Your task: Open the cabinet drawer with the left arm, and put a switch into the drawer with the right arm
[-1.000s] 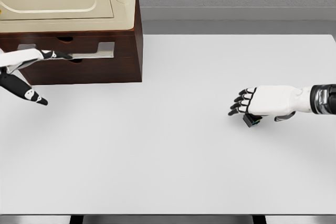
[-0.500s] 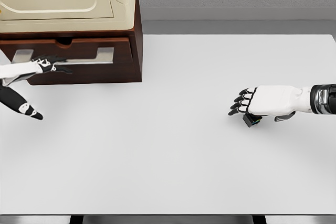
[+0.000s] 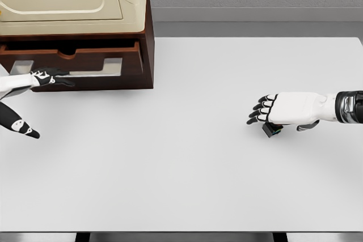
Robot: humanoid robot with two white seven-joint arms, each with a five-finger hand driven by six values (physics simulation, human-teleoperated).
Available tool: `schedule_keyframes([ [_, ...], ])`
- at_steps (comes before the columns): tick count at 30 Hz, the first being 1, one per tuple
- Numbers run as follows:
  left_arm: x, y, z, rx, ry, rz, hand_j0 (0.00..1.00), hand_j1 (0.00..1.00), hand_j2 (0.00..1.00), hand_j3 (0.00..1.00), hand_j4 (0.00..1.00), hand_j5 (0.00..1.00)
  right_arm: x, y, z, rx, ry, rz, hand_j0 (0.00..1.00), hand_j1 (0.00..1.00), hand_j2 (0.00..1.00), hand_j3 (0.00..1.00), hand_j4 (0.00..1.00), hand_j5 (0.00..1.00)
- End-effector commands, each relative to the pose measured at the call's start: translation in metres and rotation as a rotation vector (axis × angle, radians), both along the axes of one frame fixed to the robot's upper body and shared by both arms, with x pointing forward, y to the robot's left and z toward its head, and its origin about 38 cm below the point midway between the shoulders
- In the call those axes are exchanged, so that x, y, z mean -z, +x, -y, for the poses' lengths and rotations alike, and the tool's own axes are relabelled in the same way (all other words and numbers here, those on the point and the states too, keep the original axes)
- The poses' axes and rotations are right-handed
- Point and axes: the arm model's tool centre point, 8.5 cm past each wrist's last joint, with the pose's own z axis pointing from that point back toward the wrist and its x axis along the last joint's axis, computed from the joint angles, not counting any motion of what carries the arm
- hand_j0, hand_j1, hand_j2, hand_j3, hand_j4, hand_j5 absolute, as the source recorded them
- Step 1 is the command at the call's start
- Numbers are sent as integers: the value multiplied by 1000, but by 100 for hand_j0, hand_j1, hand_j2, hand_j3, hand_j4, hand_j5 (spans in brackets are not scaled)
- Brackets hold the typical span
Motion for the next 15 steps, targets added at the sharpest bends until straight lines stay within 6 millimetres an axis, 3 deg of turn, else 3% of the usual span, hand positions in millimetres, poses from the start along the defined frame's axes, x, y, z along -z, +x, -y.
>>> schedule_keyframes([
  [1,17,-5,-14,21,150,12,100,100,100,100,100,100,0,0,0,3,3,-1,100,100,100,100,100,100],
  [15,22,-25,-26,78,148,-11,100,100,100,100,100,100,0,0,0,2,2,-2,99,99,99,99,99,99],
])
